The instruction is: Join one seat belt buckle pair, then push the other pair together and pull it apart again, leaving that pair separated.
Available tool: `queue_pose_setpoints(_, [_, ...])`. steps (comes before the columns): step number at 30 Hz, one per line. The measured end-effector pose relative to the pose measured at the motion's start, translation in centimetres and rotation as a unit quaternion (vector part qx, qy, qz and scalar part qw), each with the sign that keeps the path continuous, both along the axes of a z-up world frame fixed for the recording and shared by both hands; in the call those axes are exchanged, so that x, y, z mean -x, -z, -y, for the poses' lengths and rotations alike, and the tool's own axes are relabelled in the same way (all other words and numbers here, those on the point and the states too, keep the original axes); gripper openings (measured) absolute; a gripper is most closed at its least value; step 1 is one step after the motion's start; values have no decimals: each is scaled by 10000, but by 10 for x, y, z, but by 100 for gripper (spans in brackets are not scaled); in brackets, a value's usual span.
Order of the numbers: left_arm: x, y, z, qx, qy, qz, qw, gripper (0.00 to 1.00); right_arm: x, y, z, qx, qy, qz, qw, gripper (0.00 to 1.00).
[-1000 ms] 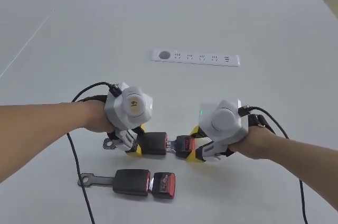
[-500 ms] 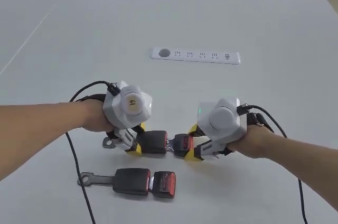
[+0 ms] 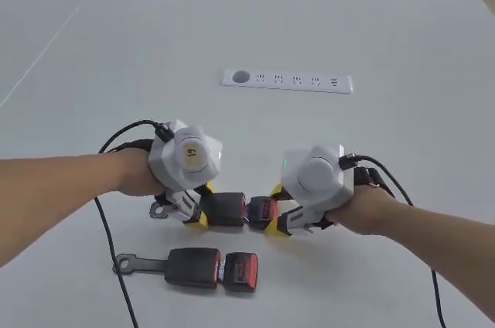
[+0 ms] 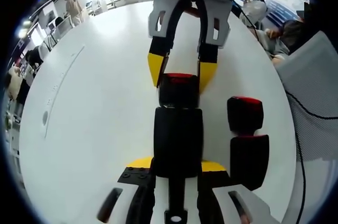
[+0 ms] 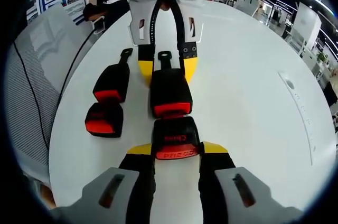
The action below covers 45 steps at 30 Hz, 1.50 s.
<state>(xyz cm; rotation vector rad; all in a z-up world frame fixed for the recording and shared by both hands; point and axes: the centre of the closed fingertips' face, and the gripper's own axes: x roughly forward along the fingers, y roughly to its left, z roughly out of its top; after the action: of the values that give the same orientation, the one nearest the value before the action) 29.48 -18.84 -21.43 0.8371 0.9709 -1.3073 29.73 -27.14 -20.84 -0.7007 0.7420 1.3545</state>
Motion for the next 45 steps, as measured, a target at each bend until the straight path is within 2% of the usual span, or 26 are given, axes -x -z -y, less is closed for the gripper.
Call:
queue_pose_setpoints(4, [0,0,2,-106,141,24,9998,30,0,1,-1,-13,-18,19,10000,28])
queue_pose_setpoints(11, [-2,3,1,-112,285,35,9995,30,0,2,-2,16,-152,56,9999,28])
queue_pose_setpoints(12, [1,0,3,-118,301,35,9995,29,-1,2,-2,27,-177,67,9998,28])
queue_pose_setpoints(15, [3,-3,6,-147,310,28,9994,29,-1,3,-2,47,-63,2,10000,28])
queue_pose_setpoints(16, [1,-2,5,-154,276,20,9995,29,-2,4,-2,68,97,-64,9999,28])
queue_pose_setpoints(19, [0,-1,5,-182,201,5,9996,29,-2,5,-3,109,240,-103,9996,28])
queue_pose_setpoints(22, [-2,2,2,-207,183,-7,9996,30,0,4,-1,98,138,-34,9999,28])
queue_pose_setpoints(25, [-1,0,3,-135,211,-25,9997,30,0,4,-2,83,-34,34,10000,29])
queue_pose_setpoints(36, [-3,2,1,-44,179,-43,9998,31,-2,3,1,180,-249,108,9995,29])
queue_pose_setpoints(40, [-2,0,1,-53,207,-68,9997,31,-2,3,10,241,-268,122,9993,29])
queue_pose_setpoints(43, [-4,4,-2,-79,270,-66,9996,31,-4,4,19,269,-299,126,9991,29])
queue_pose_setpoints(45, [2,-4,2,-116,284,-66,9995,31,-3,4,16,229,-278,121,9993,29])
